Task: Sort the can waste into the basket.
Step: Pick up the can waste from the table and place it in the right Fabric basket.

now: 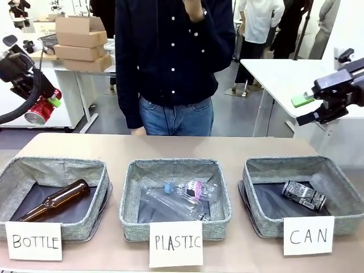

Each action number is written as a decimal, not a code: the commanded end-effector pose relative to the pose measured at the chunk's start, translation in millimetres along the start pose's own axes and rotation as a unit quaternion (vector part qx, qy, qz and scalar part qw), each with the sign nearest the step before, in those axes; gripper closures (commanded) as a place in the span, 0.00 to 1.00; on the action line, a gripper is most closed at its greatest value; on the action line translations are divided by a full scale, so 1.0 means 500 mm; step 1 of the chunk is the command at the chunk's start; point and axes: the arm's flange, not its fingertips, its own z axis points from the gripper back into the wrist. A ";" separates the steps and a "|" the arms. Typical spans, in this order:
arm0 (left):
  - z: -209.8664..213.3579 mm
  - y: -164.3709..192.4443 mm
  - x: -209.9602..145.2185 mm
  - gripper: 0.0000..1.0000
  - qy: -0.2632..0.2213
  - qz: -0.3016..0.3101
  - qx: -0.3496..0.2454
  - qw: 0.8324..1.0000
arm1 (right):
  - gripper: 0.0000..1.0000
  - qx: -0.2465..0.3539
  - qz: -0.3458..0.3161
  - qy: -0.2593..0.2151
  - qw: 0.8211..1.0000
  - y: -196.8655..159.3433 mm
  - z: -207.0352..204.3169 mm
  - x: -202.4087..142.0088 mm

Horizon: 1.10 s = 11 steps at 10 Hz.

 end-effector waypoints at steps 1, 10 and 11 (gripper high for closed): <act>-0.003 -0.125 -0.021 0.57 -0.063 -0.041 -0.033 0.997 | 0.00 -0.034 0.025 -0.035 0.998 0.037 0.092 0.002; -0.189 -1.009 -0.299 0.57 -0.238 -0.459 -0.263 0.814 | 0.00 -0.194 -0.046 -0.224 0.954 -0.021 0.511 -0.305; -0.230 -1.057 -0.273 0.57 -0.243 -0.502 -0.222 0.800 | 0.00 -0.194 -0.046 -0.224 0.954 -0.021 0.511 -0.305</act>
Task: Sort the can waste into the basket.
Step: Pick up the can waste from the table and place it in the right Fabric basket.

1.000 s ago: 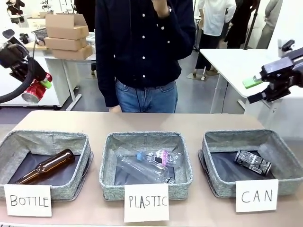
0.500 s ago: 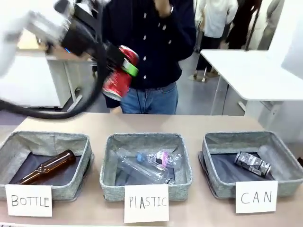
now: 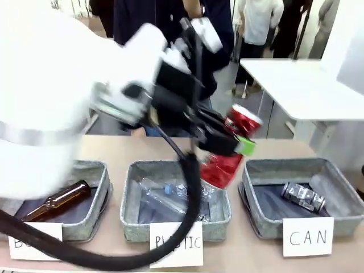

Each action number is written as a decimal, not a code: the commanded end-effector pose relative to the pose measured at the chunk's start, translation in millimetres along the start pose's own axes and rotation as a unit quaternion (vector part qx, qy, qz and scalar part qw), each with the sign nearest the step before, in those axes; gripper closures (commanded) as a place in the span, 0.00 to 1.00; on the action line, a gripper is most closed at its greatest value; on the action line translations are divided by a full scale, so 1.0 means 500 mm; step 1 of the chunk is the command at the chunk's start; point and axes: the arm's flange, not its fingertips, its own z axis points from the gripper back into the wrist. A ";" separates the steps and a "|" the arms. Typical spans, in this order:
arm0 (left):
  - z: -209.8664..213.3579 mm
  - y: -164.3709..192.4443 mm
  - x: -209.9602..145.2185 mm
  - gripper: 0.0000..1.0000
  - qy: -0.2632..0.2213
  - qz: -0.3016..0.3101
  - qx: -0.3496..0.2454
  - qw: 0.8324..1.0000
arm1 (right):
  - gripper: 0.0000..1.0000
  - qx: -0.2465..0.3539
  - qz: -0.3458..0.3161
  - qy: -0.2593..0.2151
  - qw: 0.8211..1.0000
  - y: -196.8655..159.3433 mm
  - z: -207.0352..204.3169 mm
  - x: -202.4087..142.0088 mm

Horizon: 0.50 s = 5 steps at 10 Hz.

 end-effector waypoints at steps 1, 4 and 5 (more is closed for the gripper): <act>-0.142 0.079 0.027 0.57 0.026 -0.111 0.032 0.993 | 0.00 0.001 0.010 0.004 1.000 0.023 -0.008 0.023; -0.300 0.090 0.058 0.57 0.143 -0.201 0.011 0.969 | 0.00 0.001 0.010 0.004 1.000 0.023 -0.008 0.023; -0.335 0.080 0.058 0.57 0.157 -0.200 0.001 0.967 | 0.00 0.001 0.010 0.004 1.000 0.023 -0.008 0.023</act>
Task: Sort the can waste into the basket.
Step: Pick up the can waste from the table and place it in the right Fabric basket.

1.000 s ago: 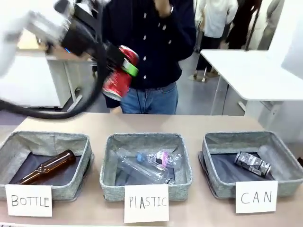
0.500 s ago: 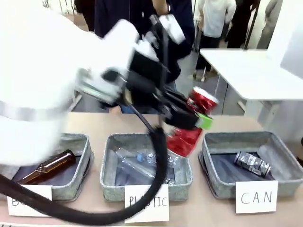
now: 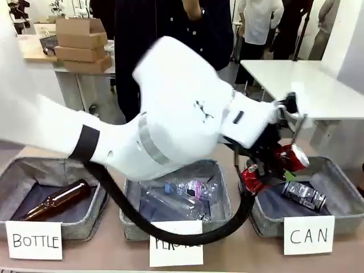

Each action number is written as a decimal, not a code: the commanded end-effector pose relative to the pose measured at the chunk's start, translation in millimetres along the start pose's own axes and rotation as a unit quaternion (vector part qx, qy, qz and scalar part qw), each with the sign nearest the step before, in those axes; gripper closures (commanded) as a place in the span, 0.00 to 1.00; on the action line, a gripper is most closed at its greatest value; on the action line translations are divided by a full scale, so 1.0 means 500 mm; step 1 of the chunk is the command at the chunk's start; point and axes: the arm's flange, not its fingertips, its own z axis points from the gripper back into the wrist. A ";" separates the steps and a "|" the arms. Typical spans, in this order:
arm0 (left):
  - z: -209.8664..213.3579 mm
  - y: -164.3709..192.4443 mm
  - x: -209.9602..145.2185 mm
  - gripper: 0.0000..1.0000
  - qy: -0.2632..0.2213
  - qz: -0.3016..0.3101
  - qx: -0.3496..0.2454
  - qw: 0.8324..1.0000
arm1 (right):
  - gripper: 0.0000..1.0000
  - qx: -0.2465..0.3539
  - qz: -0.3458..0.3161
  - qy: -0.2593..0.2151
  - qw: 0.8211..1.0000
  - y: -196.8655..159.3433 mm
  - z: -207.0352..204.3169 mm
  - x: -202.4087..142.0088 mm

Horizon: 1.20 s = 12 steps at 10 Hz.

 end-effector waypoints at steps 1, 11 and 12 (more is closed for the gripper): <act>-0.051 0.008 0.078 0.57 0.035 0.019 -0.015 0.999 | 0.00 -0.002 -0.008 -0.006 1.000 0.001 0.004 0.004; -0.126 0.046 0.065 0.57 -0.031 0.092 0.008 0.995 | 0.00 -0.002 -0.008 -0.006 1.000 0.001 0.004 0.004; -0.130 0.053 0.076 0.57 -0.039 0.093 0.021 0.995 | 0.00 -0.002 -0.008 -0.006 1.000 0.001 0.004 0.004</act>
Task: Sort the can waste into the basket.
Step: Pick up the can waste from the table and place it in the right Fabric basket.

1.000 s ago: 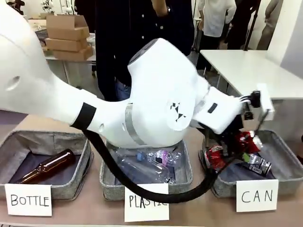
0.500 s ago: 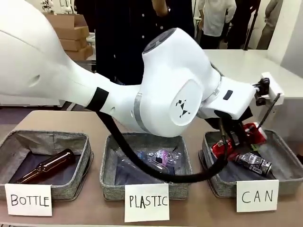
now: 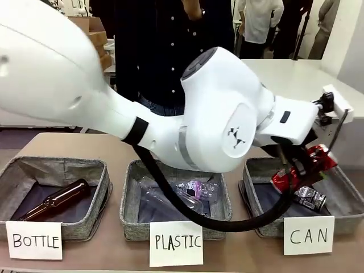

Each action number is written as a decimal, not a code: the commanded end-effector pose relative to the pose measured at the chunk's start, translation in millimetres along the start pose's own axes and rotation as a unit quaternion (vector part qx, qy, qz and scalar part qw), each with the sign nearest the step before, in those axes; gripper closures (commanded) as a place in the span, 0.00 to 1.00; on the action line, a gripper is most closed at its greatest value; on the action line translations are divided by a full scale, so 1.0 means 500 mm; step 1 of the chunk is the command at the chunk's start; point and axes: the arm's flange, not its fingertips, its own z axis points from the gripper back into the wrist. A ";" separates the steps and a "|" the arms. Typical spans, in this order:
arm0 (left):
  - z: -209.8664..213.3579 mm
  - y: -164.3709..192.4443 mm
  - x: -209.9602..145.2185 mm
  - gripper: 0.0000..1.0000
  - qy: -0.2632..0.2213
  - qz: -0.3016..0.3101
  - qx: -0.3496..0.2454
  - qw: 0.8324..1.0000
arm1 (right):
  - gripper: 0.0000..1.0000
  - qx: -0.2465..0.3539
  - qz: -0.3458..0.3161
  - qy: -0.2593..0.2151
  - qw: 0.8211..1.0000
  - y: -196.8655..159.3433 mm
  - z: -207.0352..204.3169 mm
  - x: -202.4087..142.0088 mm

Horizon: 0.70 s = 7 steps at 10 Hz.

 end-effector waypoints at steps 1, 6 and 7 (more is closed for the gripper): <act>-0.013 0.009 0.029 0.57 -0.045 0.008 -0.006 0.999 | 0.00 -0.003 -0.007 -0.004 1.000 0.002 0.001 0.005; -0.046 0.011 0.013 0.00 -0.034 -0.011 0.030 0.999 | 0.00 -0.003 -0.007 -0.004 1.000 0.002 0.001 0.005; -0.046 0.021 0.013 0.00 -0.042 -0.014 0.048 0.998 | 0.00 -0.003 -0.007 -0.004 1.000 0.002 0.001 0.005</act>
